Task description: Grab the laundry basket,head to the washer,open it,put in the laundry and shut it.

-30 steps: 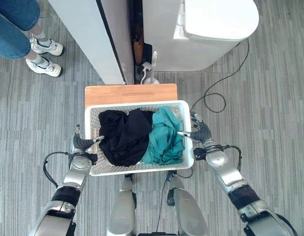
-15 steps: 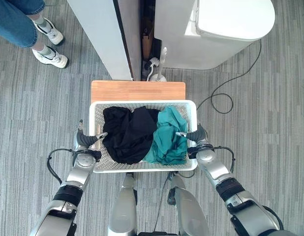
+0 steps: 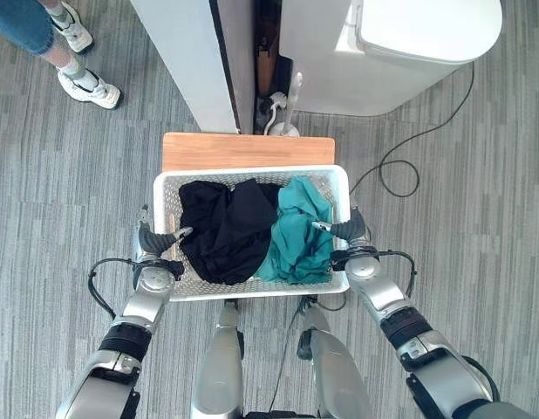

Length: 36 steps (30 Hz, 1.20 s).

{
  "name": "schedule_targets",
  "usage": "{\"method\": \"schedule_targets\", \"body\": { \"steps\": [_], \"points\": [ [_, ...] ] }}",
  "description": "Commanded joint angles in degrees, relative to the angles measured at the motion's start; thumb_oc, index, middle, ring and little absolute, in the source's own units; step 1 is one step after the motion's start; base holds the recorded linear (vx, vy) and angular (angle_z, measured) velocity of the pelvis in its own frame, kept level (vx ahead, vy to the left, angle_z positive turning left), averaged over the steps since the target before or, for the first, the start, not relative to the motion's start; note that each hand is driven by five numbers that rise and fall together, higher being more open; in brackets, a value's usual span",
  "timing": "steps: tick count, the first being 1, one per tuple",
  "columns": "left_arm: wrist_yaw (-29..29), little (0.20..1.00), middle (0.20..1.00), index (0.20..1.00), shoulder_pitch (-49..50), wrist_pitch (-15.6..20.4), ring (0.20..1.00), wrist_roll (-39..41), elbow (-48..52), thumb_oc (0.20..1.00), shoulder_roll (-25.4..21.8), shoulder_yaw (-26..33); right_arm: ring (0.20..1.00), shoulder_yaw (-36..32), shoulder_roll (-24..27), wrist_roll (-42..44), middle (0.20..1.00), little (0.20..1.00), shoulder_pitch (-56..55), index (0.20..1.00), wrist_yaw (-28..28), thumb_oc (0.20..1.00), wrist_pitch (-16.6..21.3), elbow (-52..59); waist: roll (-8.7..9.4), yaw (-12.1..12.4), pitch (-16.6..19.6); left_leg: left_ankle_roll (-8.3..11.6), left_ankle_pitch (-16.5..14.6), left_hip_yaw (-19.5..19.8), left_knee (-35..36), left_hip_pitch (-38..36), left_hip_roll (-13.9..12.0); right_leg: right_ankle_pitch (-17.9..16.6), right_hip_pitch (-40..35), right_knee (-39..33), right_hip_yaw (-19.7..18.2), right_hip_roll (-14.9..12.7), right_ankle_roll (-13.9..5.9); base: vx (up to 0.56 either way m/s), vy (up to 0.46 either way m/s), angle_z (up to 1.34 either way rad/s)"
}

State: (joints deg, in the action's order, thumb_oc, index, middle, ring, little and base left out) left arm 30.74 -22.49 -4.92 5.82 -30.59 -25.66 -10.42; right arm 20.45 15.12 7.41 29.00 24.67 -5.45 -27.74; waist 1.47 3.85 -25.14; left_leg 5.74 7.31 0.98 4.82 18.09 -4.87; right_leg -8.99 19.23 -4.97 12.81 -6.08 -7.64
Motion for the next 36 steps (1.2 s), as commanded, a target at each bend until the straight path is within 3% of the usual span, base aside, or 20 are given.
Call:
{"method": "schedule_targets", "body": {
  "steps": [1, 2, 3, 4, 5, 6, 13, 15, 17, 18, 19, 36],
  "points": [
    [0.05, 1.0, 1.0, 1.0, -0.57, 0.59, 1.0, -2.56, -0.84, 1.0, -0.6, -3.18, 1.0, 4.43, -3.99, 2.22, 1.0, 1.0, -0.72, 1.0, -3.4, 1.0, 0.32, 2.53, 1.31, 0.96, 0.63, -3.85, -2.57, -1.56, -0.41, 2.09, 3.64, 3.96, -2.77, 3.03, -1.6, -4.06, -0.67, 0.0, 0.0, 0.0],
    [-0.16, 1.0, 1.0, 1.0, -0.49, 0.68, 1.0, -2.54, -0.64, 1.0, -0.63, -3.17, 0.746, 5.08, -4.17, 2.8, 0.746, 0.746, -0.98, 0.746, -4.0, 0.746, 0.46, 2.86, 1.52, 1.05, 0.59, -3.87, -2.62, -1.62, -0.44, 2.09, 3.67, 3.94, -2.81, 3.02, -1.56, -4.1, -0.69, 0.0, 0.0, 0.0],
    [-0.16, 1.0, 1.0, 1.0, -0.48, 0.67, 1.0, -2.54, -0.64, 1.0, -0.63, -3.17, 0.592, 5.08, -4.17, 2.8, 0.592, 0.592, -0.98, 0.592, -4.0, 0.592, 0.46, 2.86, 1.52, 1.04, 0.59, -3.87, -2.62, -1.62, -0.44, 2.09, 3.67, 3.94, -2.81, 3.02, -1.56, -4.1, -0.69, 0.0, 0.0, 0.0],
    [-0.16, 0.887, 0.887, 0.887, -0.45, 0.66, 0.887, -2.43, -0.45, 0.887, -0.7, -3.1, 0.567, 5.32, -4.22, 2.97, 0.567, 0.567, -1.04, 0.567, -4.23, 0.567, 0.41, 2.87, 1.57, 1.05, 0.57, -3.85, -2.61, -1.62, -0.45, 2.1, 3.68, 3.95, -2.79, 3.02, -1.54, -4.1, -0.69, 0.0, 0.0, 0.0],
    [-0.27, 0.398, 0.398, 0.398, -0.38, 0.67, 0.398, -2.36, -0.16, 0.398, -0.77, -3.08, 0.297, 5.73, -4.35, 3.3, 0.297, 0.297, -1.23, 0.297, -4.5, 0.297, 0.32, 2.9, 1.66, 1.12, 0.55, -3.82, -2.63, -1.61, -0.44, 2.07, 3.68, 3.97, -2.85, 3.01, -1.51, -4.12, -0.7, 0.0, 0.0, 0.0],
    [-0.27, 0.2, 0.2, 0.2, -0.38, 0.67, 0.2, -2.36, -0.15, 0.2, -0.77, -3.08, 0.2, 5.73, -4.35, 3.3, 0.2, 0.2, -1.23, 0.2, -4.5, 0.2, 0.32, 2.9, 1.66, 1.11, 0.55, -3.82, -2.63, -1.61, -0.44, 2.07, 3.69, 3.98, -2.85, 3.01, -1.51, -4.12, -0.7, 0.0, 0.0, 0.0],
    [-1.54, 0.2, 0.2, 0.2, 0.58, 1.29, 0.2, -2.66, 1.73, 0.2, -1.37, -2.29, 0.2, 5.51, -3.27, 4.81, 0.2, 0.2, -2.38, 0.2, -5.81, 0.2, 0.36, 3.21, 1.86, 1.12, 0.44, -3.76, -2.79, -1.62, -0.38, 1.81, 3.65, 3.98, -2.8, 3.18, -1.56, -4.16, -0.72, 0.0, 0.0, 0.0],
    [-2.0, 0.2, 0.2, 0.2, 0.92, 1.42, 0.2, -3.03, 2.28, 0.2, -1.63, -1.96, 0.432, 5.23, -2.6, 4.2, 0.432, 0.432, -2.54, 0.432, -6.29, 0.432, 0.26, 3.51, 1.86, 1.09, 0.44, -3.73, -2.8, -1.58, -0.36, 1.82, 3.66, 3.99, -2.82, 3.15, -1.56, -4.16, -0.73, 0.0, 0.0, 0.0],
    [-2.12, 0.2, 0.2, 0.2, 1.05, 1.46, 0.2, -3.29, 2.39, 0.2, -1.7, -1.83, 0.511, 5.16, -2.29, 3.55, 0.511, 0.511, -2.81, 0.511, -6.54, 0.511, 0.11, 3.86, 1.88, 1.03, 0.43, -3.69, -2.8, -1.57, -0.34, 1.83, 3.63, 4.03, -2.83, 3.17, -1.52, -4.17, -0.73, 0.0, 0.0, 0.0],
    [-1.8, 0.2, 0.2, 0.2, 1.3, 1.61, 0.2, -4.29, 2.82, 0.2, -2.03, -1.43, 0.285, 4.53, -1.54, 2.23, 0.285, 0.285, -2.97, 0.285, -6.44, 0.285, 0.09, 4.32, 1.94, 0.95, 0.42, -3.67, -2.84, -1.57, -0.32, 1.8, 3.59, 4.04, -2.83, 3.18, -1.51, -4.16, -0.74, 0.0, 0.0, 0.0],
    [-1.35, 0.2, 0.2, 0.2, 1.8, 2.14, 0.2, -4.88, 4.02, 0.2, -2.22, -0.77, 0.2, 3.47, -1.09, 0.89, 0.2, 0.2, -3.13, 0.2, -5.83, 0.2, 0.38, 4.76, 1.94, 0.92, 0.42, -3.69, -2.92, -1.5, -0.28, 1.81, 3.61, 4.06, -2.78, 3.22, -1.57, -4.09, -0.74, 0.0, 0.0, 0.0],
    [0.33, 0.2, 0.2, 0.2, 3.78, 4.06, 0.2, -8.9, 9.31, 0.2, -3.81, 1.78, 0.2, -2.88, 2.41, -1.49, 0.2, 0.2, -9.74, 0.2, -4.5, 0.2, 3.15, 14.45, 2.55, -0.19, 1.54, -3.89, -3.81, -1.8, -0.39, 0.64, 2.96, 4.64, -3.1, 3.69, -2.06, -3.76, -0.79, 0.0, 0.0, 0.0]
  ]
}}
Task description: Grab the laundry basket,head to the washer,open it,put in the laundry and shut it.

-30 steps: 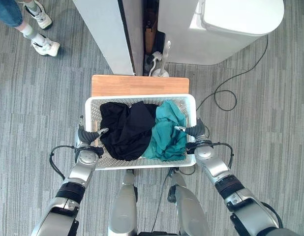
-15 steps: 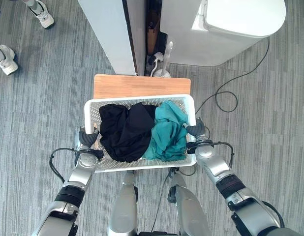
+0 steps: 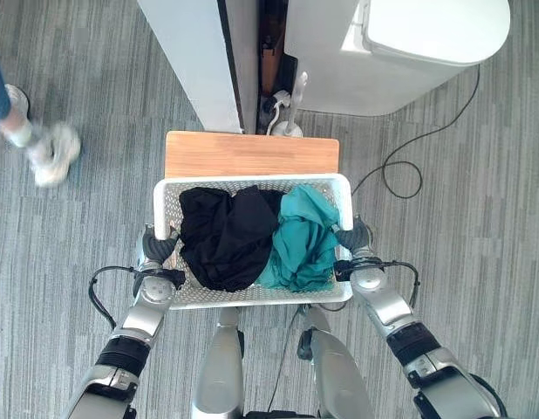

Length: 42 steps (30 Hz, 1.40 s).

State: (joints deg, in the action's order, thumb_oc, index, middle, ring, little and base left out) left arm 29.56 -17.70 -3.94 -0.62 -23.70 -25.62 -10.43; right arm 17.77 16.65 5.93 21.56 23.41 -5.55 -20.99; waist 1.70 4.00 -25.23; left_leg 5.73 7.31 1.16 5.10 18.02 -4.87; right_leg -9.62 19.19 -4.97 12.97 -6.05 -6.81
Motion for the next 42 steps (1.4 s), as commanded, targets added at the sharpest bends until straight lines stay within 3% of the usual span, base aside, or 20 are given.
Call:
{"method": "schedule_targets", "body": {
  "steps": [1, 13, 20, 28, 34, 39, 41, 42],
  "points": [
    [1.32, 0.2, 0.2, 0.2, -0.78, 3.11, 0.2, -2.74, 2.77, 0.2, -4.04, 1.99, 0.2, -0.66, 1.06, 0.3, 0.2, 0.2, -2.9, 0.2, -3.39, 0.2, 3.4, 8.55, 2.46, -0.45, 1.79, -3.88, -3.88, -2.06, -0.69, 0.58, 2.9, 5.27, -3.13, 3.7, -2.29, -3.75, -1.62, 0.0, 0.0, 0.0],
    [-4.8, 0.2, 0.2, 0.2, 6.11, 3.98, 0.2, -6.21, 10.94, 0.2, -6.78, 4.56, 0.2, -6.1, 5.08, 4.15, 0.2, 0.2, -11.65, 0.2, -8.04, 0.2, 4.33, 15.55, 3.46, -1.02, 5.91, -4.12, -5.4, -2.16, -0.76, -4.03, 2.62, 6.85, -6.97, 4.48, -2.63, -3.17, -1.59, 0.04, -0.031, -0.02],
    [-11.62, 0.2, 0.2, 0.2, 11.45, 5.06, 0.2, -7.18, 17.91, 0.2, -9.79, 7.58, 0.2, -13.26, 8.87, 7.04, 0.2, 0.2, -19.9, 0.2, -14.15, 0.2, 3.43, 16.62, 3.06, -1.8, 11.15, -4.11, -7.7, -2.42, -1.61, -11.97, 2.07, 10.18, -13.58, 7.17, -2.17, -2.74, -1.36, 0.07, -0.051, 0.0],
    [-17.53, 0.2, 0.2, 0.2, 11.09, 6.48, 0.2, -6.64, 21.46, 0.2, -9.52, 5.84, 0.2, -18.16, 12.87, 7.89, 0.2, 0.2, -25.84, 0.2, -19.5, 0.2, 1.85, 16.58, 2.51, -2.6, 16.86, -3.55, -8.91, -2.82, -1.45, -17.83, 0.93, 11.93, -18.85, 6.83, -2.47, -1.34, -0.82, 0.04, -0.08, -0.08],
    [-20.76, 0.2, 0.2, 0.2, 9.89, 6.29, 0.2, -4.92, 20.12, 0.2, -7.18, 2.84, 0.2, -19.66, 15.33, 8.75, 0.2, 0.2, -27.78, 0.2, -21.52, 0.2, 1.5, 18.75, 2.36, -3.18, 19.27, -2.19, -8.13, -3.32, -0.7, -19.09, -0.81, 11.89, -21.1, 3.71, -2.73, 0.38, -0.34, -0.03, -0.11, -0.01],
    [-23.23, 0.2, 0.2, 0.2, 7.86, 5.51, 0.2, -3.75, 19.85, 0.2, -7.32, 0.75, 0.2, -20.84, 17.37, 10.09, 0.2, 0.2, -28.71, 0.2, -22.16, 0.2, 0.84, 20.59, 2.36, -3.56, 18.91, -1.23, -5.58, -2.62, -0.39, -17.46, -2.18, 12.25, -20.11, 4.36, -2.34, 2.03, 0.43, -0.12, -0.08, -0.05],
    [-22.97, 0.2, 0.2, 0.2, 3.35, 5.39, 0.2, -4.12, 18.43, 0.2, -7.34, -1.59, 0.2, -21.52, 18.64, 10.87, 0.2, 0.2, -28.19, 0.2, -21.57, 0.2, 0.88, 20.61, 2.81, -3.88, 17.77, -0.35, -3.45, -1.17, -0.87, -14.51, -2.44, 12.17, -18.91, 4.77, -1.27, 1.72, 0.61, -0.25, -0.019, 0.07],
    [-22.95, 0.2, 0.2, 0.2, 1.9, 5.46, 0.2, -4.12, 18.24, 0.2, -7.36, -2.11, 0.2, -21.62, 19.27, 11.37, 0.2, 0.2, -28.01, 0.2, -21.48, 0.2, 0.9, 20.75, 3.13, -3.89, 17.04, -0.28, -4.02, -0.22, -1.89, -13.86, -2.08, 11.88, -18.12, 5.22, -1.21, 1.4, 0.76, -0.31, 0.023, 0.13]
  ]
}}
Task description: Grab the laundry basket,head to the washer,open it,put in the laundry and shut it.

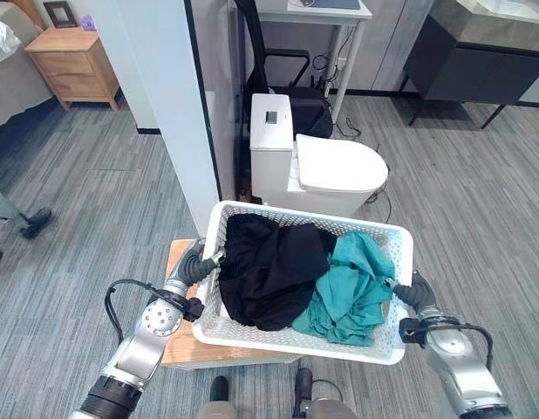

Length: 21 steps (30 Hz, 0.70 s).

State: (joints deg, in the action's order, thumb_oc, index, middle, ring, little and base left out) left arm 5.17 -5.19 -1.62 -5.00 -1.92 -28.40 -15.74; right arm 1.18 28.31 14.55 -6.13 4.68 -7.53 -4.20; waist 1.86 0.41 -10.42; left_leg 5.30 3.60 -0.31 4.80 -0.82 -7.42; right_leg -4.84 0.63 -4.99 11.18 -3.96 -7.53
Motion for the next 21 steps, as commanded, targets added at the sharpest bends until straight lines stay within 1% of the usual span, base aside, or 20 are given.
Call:
{"method": "schedule_targets", "body": {
  "steps": [1, 2, 3, 4, 5, 6, 7, 8, 9, 11, 12, 13, 14, 15, 16, 17, 18, 19, 20, 21],
  "points": [
    [1.21, 0.2, 0.2, 0.2, -11.98, 3.21, 0.2, 0.22, -3.6, 0.2, -4.48, 2.67, 0.2, -5.38, 8.24, 3.48, 0.2, 0.2, -0.35, 0.2, -2.88, 0.2, 2.99, 4.29, 3.49, -0.63, 1.67, -0.21, -2.04, 2.65, -3.56, 5.15, 0.99, 6.41, 1.7, 5.86, 0.61, -1.29, 1.54, -0.3, 0.046, 0.19],
    [1.32, 0.2, 0.2, 0.2, -13.41, 3.27, 0.2, -0.07, -3.91, 0.2, -4.43, 1.82, 0.2, -5.62, 8.83, 4.11, 0.2, 0.2, -0.36, 0.2, -2.94, 0.2, 3.25, 4.55, 4.01, -1.18, 1.09, -0.33, -5.23, 3.87, -8.47, 5.89, 1.32, 6.06, 3.01, 6.77, 0.92, -2.23, 1.55, -0.28, 0.075, 0.2],
    [1.0, 0.2, 0.2, 0.2, -14.45, 3.16, 0.2, 0.04, -4.07, 0.2, -4.24, 1.1, 0.2, -5.72, 9.24, 4.59, 0.2, 0.2, -0.31, 0.2, -3.11, 0.2, 3.3, 4.76, 4.4, -1.68, 0.59, -0.34, -7.01, 4.65, -12.56, 5.81, 1.06, 5.71, 4.32, 7.56, 0.76, -2.77, 1.65, -0.18, 0.058, 0.27],
    [1.01, 0.2, 0.2, 0.2, -14.47, 3.17, 0.2, 0.04, -4.09, 0.2, -4.24, 1.09, 0.2, -5.74, 9.23, 4.59, 0.2, 0.2, -0.31, 0.2, -3.11, 0.2, 3.3, 4.76, 4.41, -1.73, 0.66, -0.35, -7.03, 4.71, -12.67, 5.97, 1.09, 5.7, 4.41, 7.57, 0.8, -2.79, 1.64, -0.16, 0.128, 0.18],
    [0.43, 0.2, 0.2, 0.2, -14.36, 3.12, 0.2, 0.37, -3.44, 0.2, -4.45, 1.11, 0.2, -5.56, 9.76, 5.44, 0.2, 0.2, -0.24, 0.2, -3.62, 0.2, 3.44, 4.98, 4.52, -1.88, 0.35, -0.69, -8.63, 7.28, -19.91, 4.36, 0.61, 5.12, 5.55, 8.53, -0.68, -2.84, 1.72, -0.09, 0.099, 0.16],
    [0.41, 0.2, 0.2, 0.2, -14.38, 3.1, 0.2, 0.37, -3.4, 0.2, -4.49, 1.14, 0.2, -5.58, 9.74, 5.45, 0.2, 0.2, -0.2, 0.2, -3.63, 0.2, 3.44, 4.99, 4.66, -2.05, 0.48, -0.76, -8.47, 7.41, -20.21, 4.88, 0.87, 4.87, 5.8, 8.45, -0.59, -3.07, 1.67, -0.13, 0.166, -0.18],
    [-0.05, 0.2, 0.2, 0.2, -13.83, 3.13, 0.2, 0.86, -3.05, 0.2, -4.75, 1.63, 0.2, -5.17, 9.96, 5.72, 0.2, 0.2, 0.13, 0.2, -4.29, 0.2, 3.19, 4.7, 4.79, -1.88, 0.26, -1.13, -9.28, 10.62, -25.53, 3.88, 1.09, 3.97, 6.82, 9.1, -2.5, -3.04, 1.33, -0.11, 0.199, -0.46],
    [-0.48, 0.2, 0.2, 0.2, -13.25, 3.18, 0.2, 1.12, -2.93, 0.2, -4.91, 2.25, 0.2, -4.6, 9.8, 6.31, 0.2, 0.2, 0.15, 0.2, -5.21, 0.2, 2.45, 3.95, 4.41, -2.01, 0.57, -1.55, -9.8, 14.62, -26.99, 0.98, 0.68, 2.89, 8.08, 9.06, -5.06, -2.74, 0.67, -0.12, 0.318, -0.77],
    [-0.45, 0.2, 0.2, 0.2, -13.07, 3.27, 0.2, 1.01, -2.64, 0.2, -4.95, 2.48, 0.2, -4.51, 9.87, 6.99, 0.2, 0.2, 0.18, 0.2, -5.55, 0.2, 1.95, 3.79, 3.6, -1.94, 0.53, -1.33, -10.56, 17.52, -26.76, -1.03, 0.03, 1.97, 8.91, 8.99, -7.68, -2.04, 0.06, -0.13, 0.35, -0.81],
    [-0.7, 0.2, 0.2, 0.2, -13.6, 3.38, 0.2, 0.79, -2.54, 0.2, -4.9, 2.37, 0.2, -4.79, 10.03, 8.83, 0.2, 0.2, -0.15, 0.2, -6.34, 0.2, 1.38, 4.18, 3.06, -2.58, 0.65, -0.88, -12.22, 21.24, -23.26, -2.34, 1.47, 0.28, 10.7, 8.8, -10.98, -2.54, -0.83, -0.15, 0.327, -0.62],
    [-0.86, 0.2, 0.2, 0.2, -13.91, 3.54, 0.2, 0.94, -2.63, 0.2, -4.51, 2.12, 0.2, -4.96, 9.91, 9.17, 0.2, 0.2, -0.14, 0.2, -6.37, 0.2, 1.19, 4.18, 2.75, -3.43, 0.73, -1.23, -15.87, 20.62, -19.96, -3.91, 1.94, -0.68, 11.56, 8.69, -12.15, -3.29, -1.51, -0.12, 0.221, -0.65],
    [-0.85, 0.2, 0.2, 0.2, -13.96, 3.6, 0.2, 0.94, -2.72, 0.2, -4.46, 2.11, 0.2, -4.98, 9.95, 9.18, 0.2, 0.2, -0.15, 0.2, -6.36, 0.2, 1.15, 4.22, 2.67, -3.16, 0.66, -1.26, -15.84, 20.31, -19.6, -4.28, 1.79, -0.68, 11.51, 8.68, -12.39, -3.14, -1.54, -0.16, 0.249, -0.74],
    [-0.77, 0.2, 0.2, 0.2, -14.82, 3.68, 0.2, 0.82, -2.99, 0.2, -3.98, 1.66, 0.2, -5.4, 9.83, 9.12, 0.2, 0.2, -0.06, 0.2, -6.19, 0.2, 0.87, 4.41, 2.46, -3.65, 0.3, -1.45, -17.99, 17.95, -17.79, -5.31, 1.77, -1.83, 12.35, 8.35, -13.34, -3.92, -2.35, -0.33, 0.42, -0.85],
    [-0.44, 0.2, 0.2, 0.2, -17.46, 3.65, 0.2, 0.71, -4.61, 0.2, -3.35, -0.36, 0.2, -5.57, 8.52, 10.12, 0.2, 0.2, 0.72, 0.2, -5.49, 0.2, 1.03, 4.27, 2.38, -4.04, -0.34, -2.34, -21.19, 14.56, -14.46, -6.43, 3.22, -5.02, 14.2, 6.45, -14.75, -6.34, -4.66, -0.45, 0.572, -0.65],
    [-0.41, 0.2, 0.2, 0.2, -18.12, 3.73, 0.2, 0.6, -5.04, 0.2, -3.23, -0.99, 0.2, -5.61, 7.72, 10.14, 0.2, 0.2, 0.94, 0.2, -4.95, 0.2, 1.32, 4.27, 2.23, -3.99, -0.61, -2.98, -21.71, 14.05, -13.49, -6.7, 4.7, -6.53, 14.78, 5.01, -15.24, -7.42, -5.55, -0.52, 0.637, -0.81],
    [-0.11, 0.2, 0.2, 0.2, -19.35, 3.79, 0.2, 0.04, -5.34, 0.2, -3.42, -1.67, 0.2, -5.41, 6.21, 9.39, 0.2, 0.2, 1.03, 0.2, -4.94, 0.2, 1.1, 4.66, 2.53, -4.25, -1.09, -4.25, -21.92, 12.34, -12.67, -6.4, 6.7, -8.19, 15.75, 2.57, -15.62, -8.81, -6.52, -0.28, 0.357, -0.75],
    [-0.09, 0.2, 0.2, 0.2, -19.43, 3.84, 0.2, 0.04, -5.42, 0.2, -3.45, -1.72, 0.2, -5.42, 6.14, 9.35, 0.2, 0.2, 1.03, 0.2, -4.93, 0.2, 1.06, 4.7, 2.66, -4.07, -1.1, -4.32, -21.91, 12.16, -12.69, -6.4, 6.84, -8.35, 15.78, 2.4, -15.84, -8.86, -6.59, -0.26, 0.292, -0.96],
    [0.1, 0.2, 0.2, 0.2, -19.75, 3.81, 0.2, 0.08, -6.0, 0.2, -3.59, -2.3, 0.2, -4.74, 5.4, 9.17, 0.2, 0.2, 1.75, 0.2, -4.77, 0.2, 1.31, 4.35, 2.69, -3.91, -1.47, -4.91, -21.48, 10.75, -12.4, -6.18, 7.51, -9.32, 16.51, 2.45, -14.9, -9.32, -6.76, -0.17, 0.156, -0.98],
    [0.27, 0.2, 0.2, 0.2, -20.13, 3.6, 0.2, 0.24, -6.22, 0.2, -3.78, -2.32, 0.2, -4.17, 4.79, 9.04, 0.2, 0.2, 2.52, 0.2, -4.68, 0.2, 1.38, 4.25, 1.94, -3.49, -2.1, -5.38, -21.21, 9.55, -12.51, -5.67, 7.38, -7.47, 16.75, 3.13, -12.61, -9.2, -6.17, -0.18, 0.151, -0.89],
    [0.28, 0.2, 0.2, 0.2, -20.2, 3.61, 0.2, 0.24, -6.26, 0.2, -3.82, -2.32, 0.2, -4.17, 4.75, 9.04, 0.2, 0.2, 2.59, 0.2, -4.67, 0.2, 1.38, 4.24, 2.21, -3.55, -2.11, -5.37, -20.94, 9.58, -12.4, -5.56, 7.65, -7.59, 16.94, 3.16, -12.72, -9.45, -6.18, -0.33, 0.192, -1.05]
  ]
}}
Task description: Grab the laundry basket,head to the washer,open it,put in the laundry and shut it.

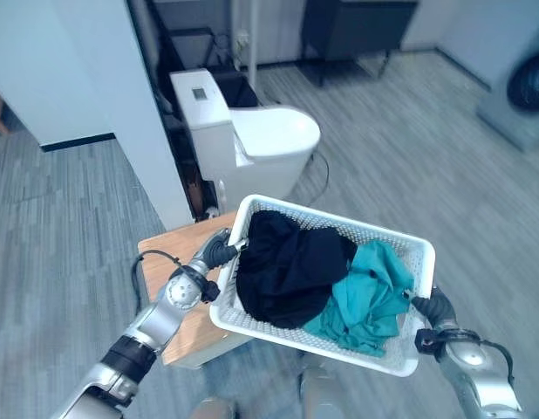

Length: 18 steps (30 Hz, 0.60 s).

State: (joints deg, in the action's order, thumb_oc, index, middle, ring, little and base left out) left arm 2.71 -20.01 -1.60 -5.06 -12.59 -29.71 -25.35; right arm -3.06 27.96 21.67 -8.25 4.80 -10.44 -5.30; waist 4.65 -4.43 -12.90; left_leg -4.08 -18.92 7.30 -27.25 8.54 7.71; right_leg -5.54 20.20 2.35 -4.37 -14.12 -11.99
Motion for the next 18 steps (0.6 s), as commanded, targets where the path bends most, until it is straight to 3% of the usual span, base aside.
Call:
{"method": "schedule_targets", "body": {
  "steps": [1, 2, 6, 7, 9, 12, 18],
  "points": [
    [3.11, 0.2, 0.2, 0.2, -5.7, 3.11, 0.2, 0.71, 4.3, 0.2, -3.37, 7.33, 0.2, 0.9, 4.11, 2.04, 0.2, 0.2, 5.33, 0.2, -4.57, 0.2, 4.62, 5.54, -1.28, 1.73, -0.45, 3.44, 3.57, -0.59, 20.0, -13.35, -7.07, -3.37, -3.5, -0.36, 7.43, 0.05, -0.31, -0.25, 0.128, -0.79],
    [3.12, 0.2, 0.2, 0.2, -5.71, 3.11, 0.2, 0.71, 4.3, 0.2, -3.39, 7.32, 0.2, 0.91, 4.09, 2.04, 0.2, 0.2, 5.34, 0.2, -4.56, 0.2, 4.62, 5.54, -1.2, 1.71, -0.41, 3.42, 3.64, -0.57, 20.04, -13.31, -6.99, -3.37, -3.43, -0.34, 7.41, -0.03, -0.33, -0.37, 0.179, -0.83],
    [3.13, 0.2, 0.2, 0.2, -5.69, 2.4, 0.2, 1.07, 3.61, 0.2, -4.45, 7.11, 0.2, 1.6, 2.99, 1.6, 0.2, 0.2, 6.17, 0.2, -3.58, 0.2, 5.63, 3.95, -1.65, 3.91, 1.78, 1.08, 9.17, -5.95, 23.13, -9.97, -7.06, 3.08, -8.53, 15.32, 13.11, 2.34, 2.17, -0.39, 0.155, -0.56],
    [3.06, 0.2, 0.2, 0.2, -5.64, 2.27, 0.2, 1.37, 3.17, 0.2, -4.56, 7.12, 0.2, 1.9, 2.83, 1.54, 0.2, 0.2, 6.7, 0.2, -3.44, 0.2, 5.68, 3.14, -1.48, 4.62, 2.7, 0.94, 10.76, -7.34, 24.29, -9.23, -7.06, 4.49, -10.04, 15.84, 14.19, 2.76, 2.7, -0.23, 0.089, -1.14],
    [2.99, 0.2, 0.2, 0.2, -5.4, 2.09, 0.2, 1.38, 2.97, 0.2, -5.01, 7.55, 0.2, 2.16, 2.45, 1.39, 0.2, 0.2, 7.19, 0.2, -3.26, 0.2, 5.88, 2.15, -0.92, 6.05, 4.57, 1.08, 12.4, -9.94, 26.73, -8.71, -6.88, 6.24, -13.79, 14.06, 16.17, 3.03, 2.87, -0.17, 0.032, -0.89],
    [3.22, 0.2, 0.2, 0.2, -5.36, 1.94, 0.2, 1.13, 2.28, 0.2, -5.49, 8.1, 0.2, 2.49, 2.49, 0.98, 0.2, 0.2, 8.14, 0.2, -2.72, 0.2, 5.99, 0.9, 0.26, 8.11, 6.82, 1.17, 13.36, -12.87, 28.12, -7.61, -6.59, 6.15, -17.74, 10.21, 18.04, 1.93, 2.65, -0.16, -0.03, -1.08],
    [3.55, 0.2, 0.2, 0.2, -4.64, 1.98, 0.2, 1.12, 1.6, 0.2, -5.48, 8.94, 0.2, 3.33, 2.83, 0.37, 0.2, 0.2, 10.08, 0.2, -2.34, 0.2, 5.68, 0.39, 1.92, 9.98, 7.63, 1.76, 14.2, -17.16, 27.61, -6.05, -7.77, 5.14, -20.69, 3.83, 17.82, 2.08, 1.67, -0.14, -0.116, -1.02]
  ]
}}
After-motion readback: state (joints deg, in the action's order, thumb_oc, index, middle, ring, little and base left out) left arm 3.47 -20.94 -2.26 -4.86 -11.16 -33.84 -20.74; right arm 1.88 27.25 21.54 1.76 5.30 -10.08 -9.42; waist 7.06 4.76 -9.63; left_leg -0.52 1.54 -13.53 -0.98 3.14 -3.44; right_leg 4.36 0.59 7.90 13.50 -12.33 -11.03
